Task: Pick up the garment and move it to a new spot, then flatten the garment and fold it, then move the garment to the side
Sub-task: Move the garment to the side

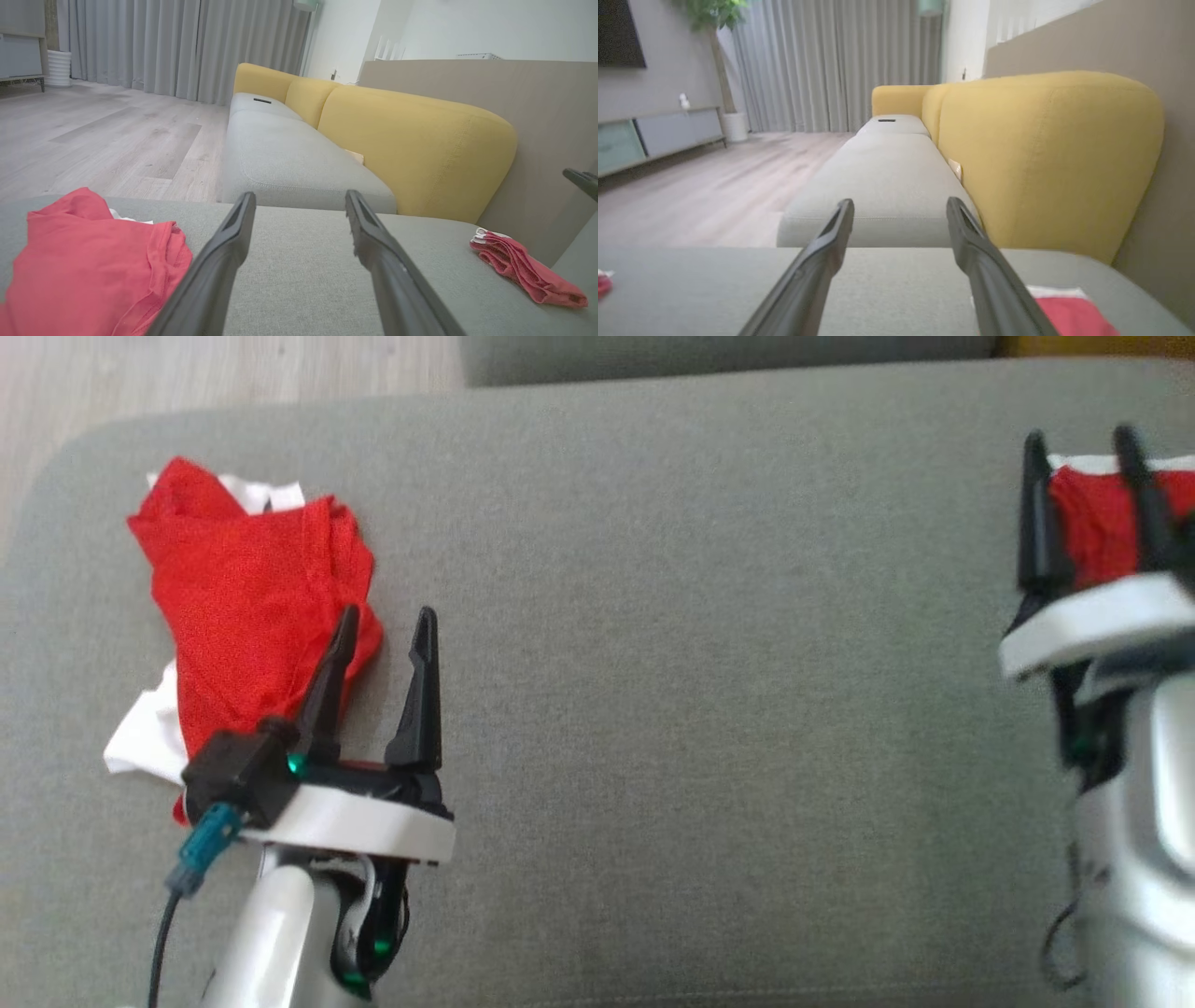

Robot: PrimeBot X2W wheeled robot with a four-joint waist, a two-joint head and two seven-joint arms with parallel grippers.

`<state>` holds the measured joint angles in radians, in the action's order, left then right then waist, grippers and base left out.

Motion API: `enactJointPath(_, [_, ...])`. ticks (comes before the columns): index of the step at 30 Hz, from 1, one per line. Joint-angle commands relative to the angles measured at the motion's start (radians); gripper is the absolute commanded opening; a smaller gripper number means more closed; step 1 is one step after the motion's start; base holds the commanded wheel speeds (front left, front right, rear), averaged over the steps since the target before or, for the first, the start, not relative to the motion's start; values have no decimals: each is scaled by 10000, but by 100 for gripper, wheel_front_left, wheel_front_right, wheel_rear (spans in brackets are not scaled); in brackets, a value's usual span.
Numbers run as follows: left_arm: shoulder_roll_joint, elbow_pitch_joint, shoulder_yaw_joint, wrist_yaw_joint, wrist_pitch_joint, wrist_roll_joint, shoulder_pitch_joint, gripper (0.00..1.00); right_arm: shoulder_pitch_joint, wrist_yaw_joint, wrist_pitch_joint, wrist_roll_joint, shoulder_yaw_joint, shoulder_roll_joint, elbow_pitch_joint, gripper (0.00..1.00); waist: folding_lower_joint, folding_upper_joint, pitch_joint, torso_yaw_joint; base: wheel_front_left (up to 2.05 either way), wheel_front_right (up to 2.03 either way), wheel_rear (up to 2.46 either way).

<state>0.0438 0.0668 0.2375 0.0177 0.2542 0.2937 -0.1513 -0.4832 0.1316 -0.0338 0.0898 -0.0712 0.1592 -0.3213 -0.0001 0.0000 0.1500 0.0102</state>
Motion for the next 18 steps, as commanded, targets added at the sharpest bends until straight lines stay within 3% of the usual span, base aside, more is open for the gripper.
enactJointPath(1, [64,-356,-443,-7,76,62,-17,100,314,-9,-330,256,11,-464,582,100,1,0,-397,-104,0,0,0])
enactJointPath(6, [64,-325,-451,-47,76,135,480,100,1657,-9,-1296,578,225,-1043,1040,100,1,0,-888,-151,0,0,0])
enactJointPath(11, [64,-220,-397,-73,76,186,1019,100,2935,-9,-2115,1167,844,-1085,1077,100,1,0,-1318,-225,0,0,0])
enactJointPath(18, [64,-67,-326,64,76,22,1504,100,4245,-9,-2274,1254,1077,-1088,1550,100,1,0,-1516,-270,0,0,0])
